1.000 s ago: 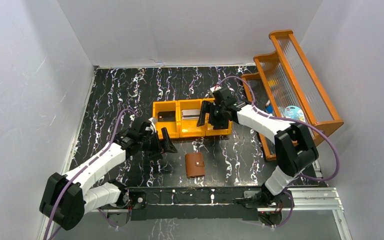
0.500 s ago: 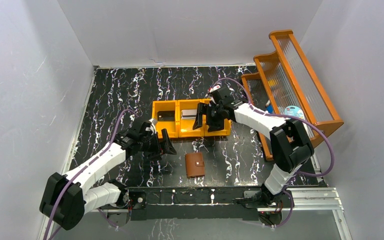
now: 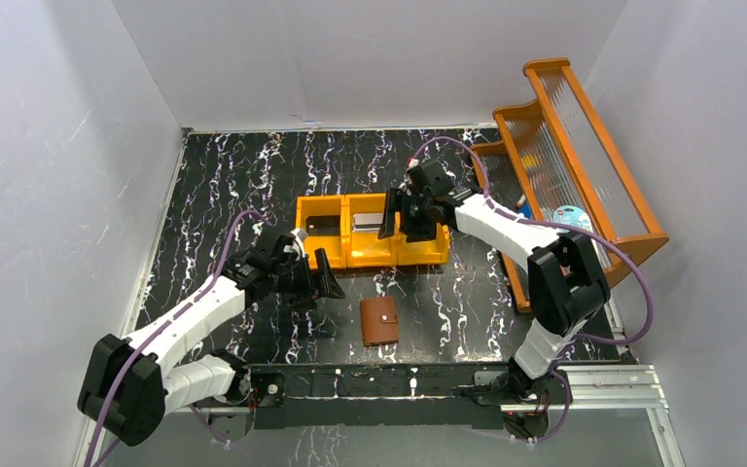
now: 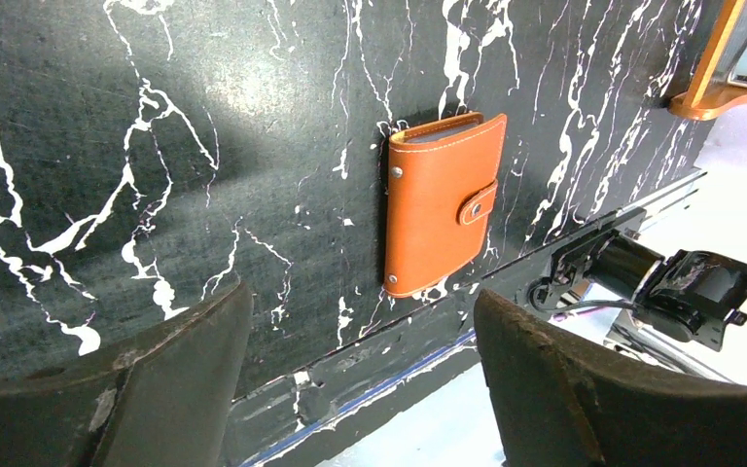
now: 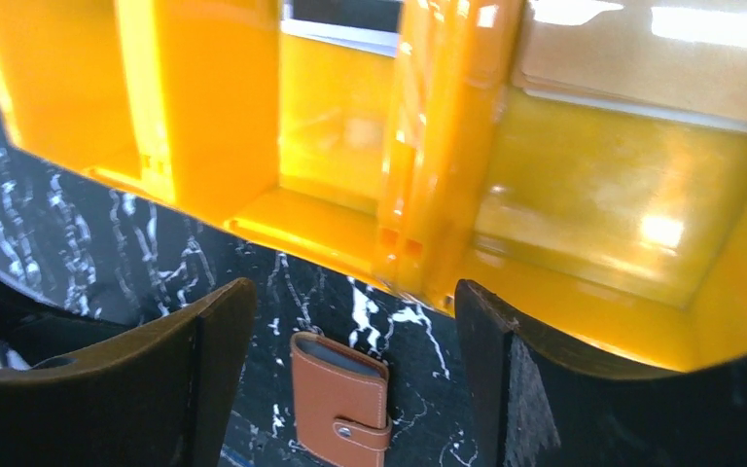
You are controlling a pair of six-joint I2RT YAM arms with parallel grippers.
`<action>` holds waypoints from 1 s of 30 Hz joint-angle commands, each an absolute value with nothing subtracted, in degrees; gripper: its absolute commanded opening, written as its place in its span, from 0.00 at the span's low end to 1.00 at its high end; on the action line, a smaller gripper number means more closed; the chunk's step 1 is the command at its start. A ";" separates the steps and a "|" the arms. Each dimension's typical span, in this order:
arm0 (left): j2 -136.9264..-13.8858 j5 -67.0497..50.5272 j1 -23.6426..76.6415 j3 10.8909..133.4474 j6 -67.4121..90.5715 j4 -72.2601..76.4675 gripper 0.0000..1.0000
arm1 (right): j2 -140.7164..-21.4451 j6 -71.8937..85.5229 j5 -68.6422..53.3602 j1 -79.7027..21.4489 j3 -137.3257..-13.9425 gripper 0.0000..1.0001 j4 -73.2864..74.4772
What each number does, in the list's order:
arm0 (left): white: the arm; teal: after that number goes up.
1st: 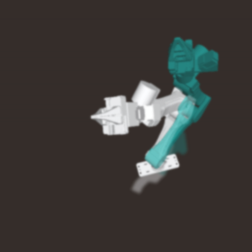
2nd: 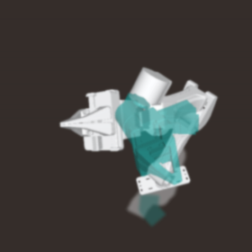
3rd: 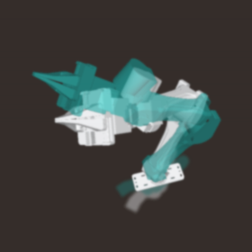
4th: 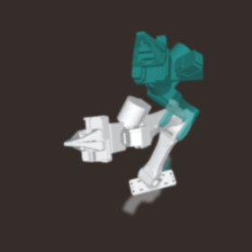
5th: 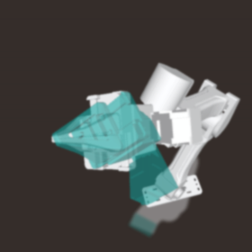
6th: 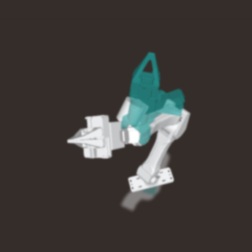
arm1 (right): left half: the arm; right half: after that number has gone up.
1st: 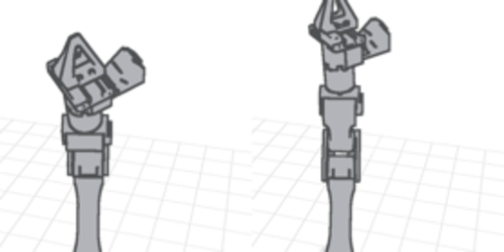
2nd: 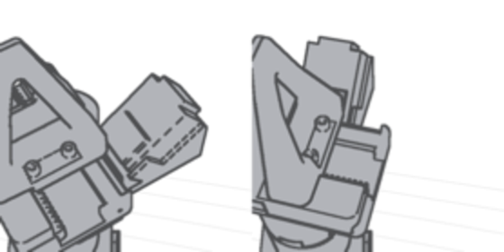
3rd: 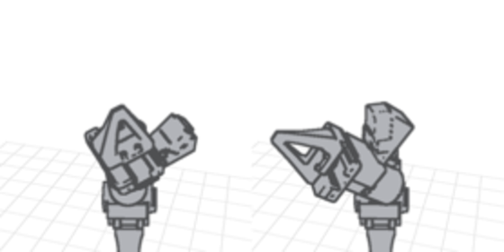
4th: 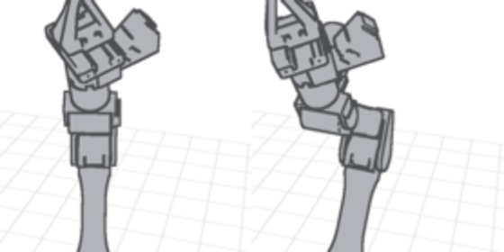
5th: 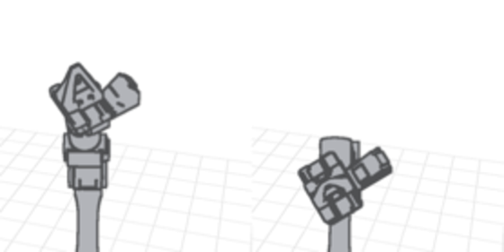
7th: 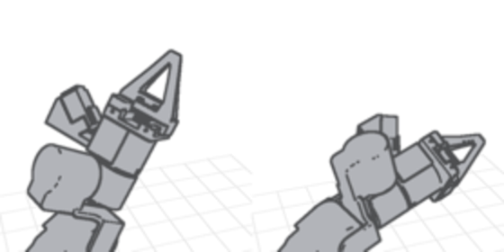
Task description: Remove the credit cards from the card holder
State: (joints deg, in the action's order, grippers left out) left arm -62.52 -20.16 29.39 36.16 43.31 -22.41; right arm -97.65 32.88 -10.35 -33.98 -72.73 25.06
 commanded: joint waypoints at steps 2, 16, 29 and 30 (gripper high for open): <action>-64.16 -22.65 29.60 38.45 42.85 -20.85 0.78 | -89.64 37.60 4.86 -38.41 -68.64 0.78 30.31; -61.56 -19.07 29.68 32.92 51.21 -16.23 0.65 | -83.98 57.61 12.49 -60.05 -59.54 0.64 30.61; -55.47 -16.52 29.61 31.48 50.50 -19.59 0.65 | -96.52 59.42 16.80 -65.32 -66.87 0.51 40.22; -55.63 -16.91 29.61 31.86 50.10 -19.56 0.66 | -96.75 59.46 16.28 -65.30 -64.87 0.51 38.45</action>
